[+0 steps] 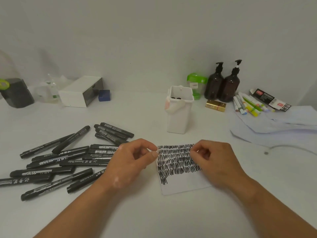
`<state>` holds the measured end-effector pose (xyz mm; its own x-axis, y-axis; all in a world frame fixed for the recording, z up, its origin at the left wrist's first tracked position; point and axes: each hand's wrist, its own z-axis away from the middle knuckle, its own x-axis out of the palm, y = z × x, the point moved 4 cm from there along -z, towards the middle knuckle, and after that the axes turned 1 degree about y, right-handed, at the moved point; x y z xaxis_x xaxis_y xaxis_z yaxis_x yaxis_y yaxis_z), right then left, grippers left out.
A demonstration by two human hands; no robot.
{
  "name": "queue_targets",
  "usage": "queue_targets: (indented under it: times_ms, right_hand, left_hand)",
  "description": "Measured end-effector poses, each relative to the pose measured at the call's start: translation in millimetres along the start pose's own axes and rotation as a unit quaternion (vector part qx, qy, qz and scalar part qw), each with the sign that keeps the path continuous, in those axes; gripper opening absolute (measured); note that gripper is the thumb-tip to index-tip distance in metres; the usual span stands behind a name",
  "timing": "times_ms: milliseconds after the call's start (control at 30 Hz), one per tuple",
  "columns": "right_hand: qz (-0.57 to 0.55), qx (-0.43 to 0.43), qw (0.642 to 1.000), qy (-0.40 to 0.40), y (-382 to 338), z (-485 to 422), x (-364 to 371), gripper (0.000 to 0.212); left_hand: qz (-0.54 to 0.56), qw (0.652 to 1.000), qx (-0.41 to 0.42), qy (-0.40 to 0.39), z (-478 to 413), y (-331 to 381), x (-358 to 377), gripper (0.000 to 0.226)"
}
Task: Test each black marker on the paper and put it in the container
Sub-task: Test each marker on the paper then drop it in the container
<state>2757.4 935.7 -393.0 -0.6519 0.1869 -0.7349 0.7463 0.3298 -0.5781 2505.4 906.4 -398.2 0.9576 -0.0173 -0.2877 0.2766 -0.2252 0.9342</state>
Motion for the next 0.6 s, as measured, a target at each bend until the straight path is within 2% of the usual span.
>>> queue_targets:
  times_ms: [100, 167, 300, 433, 600]
  right_hand:
    - [-0.018, -0.013, 0.999, -0.022, 4, 6, 10, 0.012]
    - [-0.019, -0.008, 0.999, -0.028, 3, 5, 13, 0.008]
    - [-0.041, -0.023, 0.999, -0.028, 4, 5, 10, 0.009]
    - [-0.056, -0.027, 0.997, -0.036, 3, 3, 5, 0.012]
    - [-0.057, -0.018, 0.996, -0.064, -6, 6, 7, 0.005]
  left_hand:
    - [-0.041, 0.999, 0.005, 0.018, 4, 1, -6, 0.009]
    - [-0.114, 0.992, 0.026, 0.051, 7, 6, -12, 0.007]
    - [-0.331, 0.933, 0.063, 0.125, 23, 21, -47, 0.013]
    - [-0.491, 0.865, 0.022, 0.101, 57, 17, -80, 0.013]
    - [-0.554, 0.829, 0.003, 0.072, 78, 19, -78, 0.011]
